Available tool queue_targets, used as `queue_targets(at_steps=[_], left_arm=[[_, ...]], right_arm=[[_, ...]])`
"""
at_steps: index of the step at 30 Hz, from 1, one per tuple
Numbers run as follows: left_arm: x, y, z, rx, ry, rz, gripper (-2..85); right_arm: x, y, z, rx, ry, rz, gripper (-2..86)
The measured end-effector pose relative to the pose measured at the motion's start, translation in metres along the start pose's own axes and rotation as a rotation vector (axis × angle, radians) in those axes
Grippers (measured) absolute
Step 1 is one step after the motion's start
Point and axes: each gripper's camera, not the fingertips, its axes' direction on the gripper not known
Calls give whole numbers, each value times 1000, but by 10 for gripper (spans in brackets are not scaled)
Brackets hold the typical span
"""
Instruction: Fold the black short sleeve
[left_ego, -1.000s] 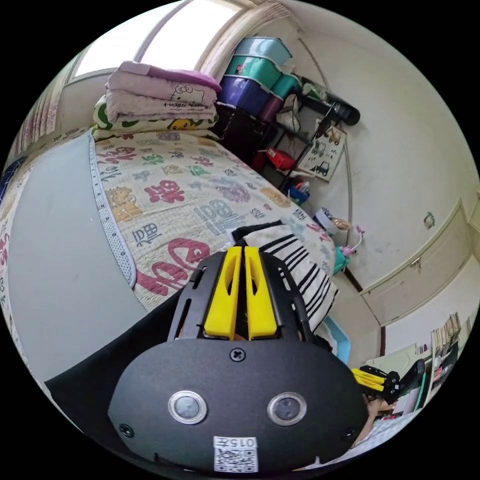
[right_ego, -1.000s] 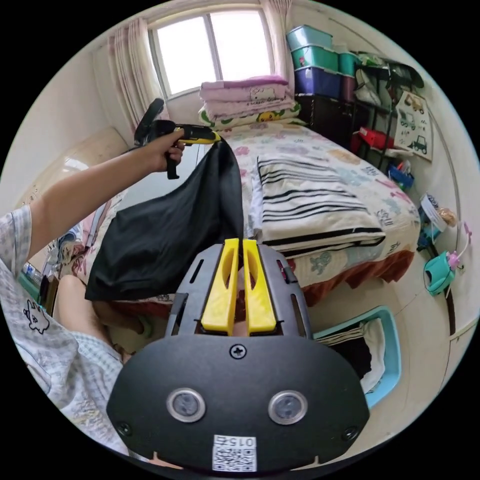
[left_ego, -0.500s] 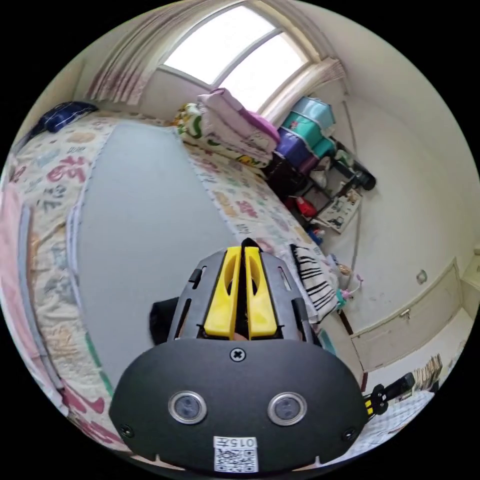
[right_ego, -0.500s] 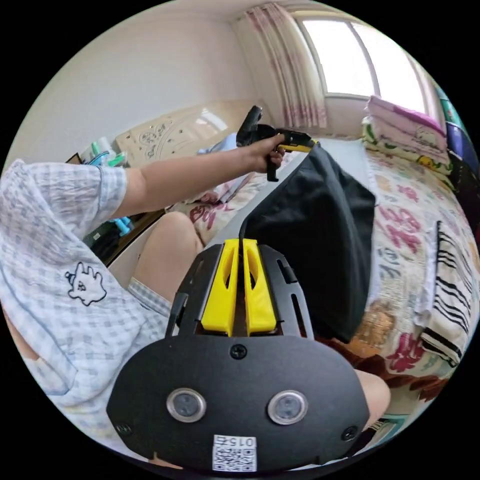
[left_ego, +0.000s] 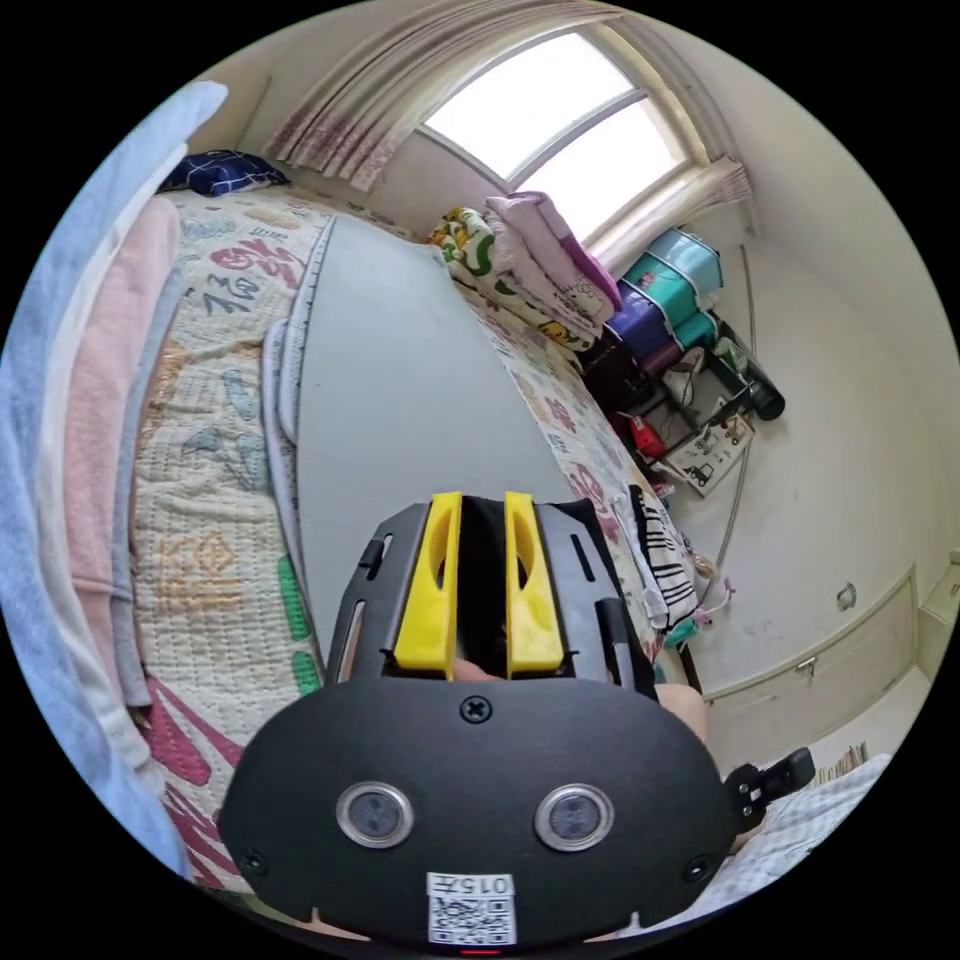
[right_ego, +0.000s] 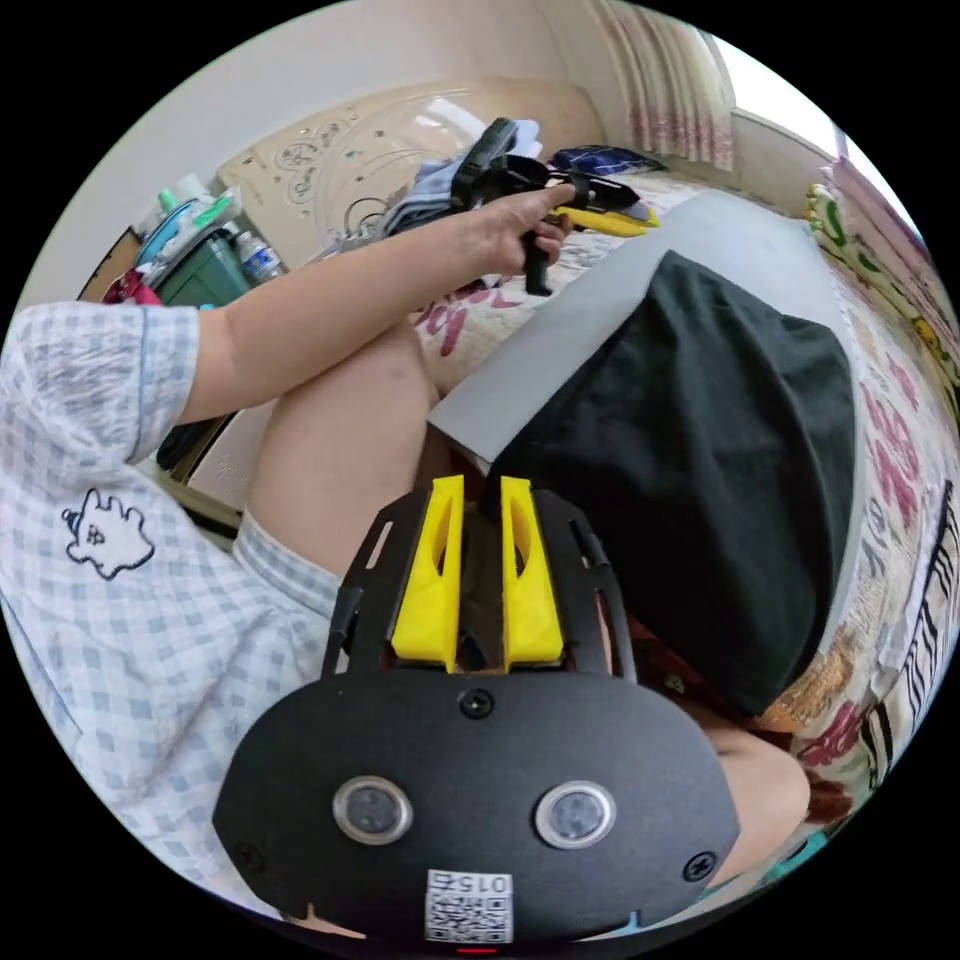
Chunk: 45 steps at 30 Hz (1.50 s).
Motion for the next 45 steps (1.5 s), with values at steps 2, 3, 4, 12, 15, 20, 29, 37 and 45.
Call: queue_targets(at_steps=[2, 3, 4, 12, 15, 20, 29, 37, 45], left_arm=[[6, 0, 17, -52, -10, 7, 82], [10, 0, 28, -85, -13, 16, 80], [14, -1, 36, -92, -37, 35, 73], [24, -10, 39, -84, -28, 66, 0], [33, -16, 40, -96, -85, 97, -2], [55, -16, 66, -201, -309, 219, 3], [6, -27, 44, -138, -36, -70, 85], [3, -16, 58, -212, 39, -62, 128], [34, -8, 61, -215, -46, 69, 136]], right_arm=[[9, -2, 15, -17, 49, 7, 101], [14, -4, 29, -45, 65, 2, 103], [19, -7, 44, -77, 85, 3, 102], [30, -35, 76, -127, 67, -34, 9], [35, -50, 84, -127, 41, -50, 2], [52, -82, 111, -196, 45, -73, 4], [153, -124, 64, -140, -245, 87, 57], [324, -172, -23, 265, -109, 390, 105], [448, -254, 6, 280, -51, 508, 139]])
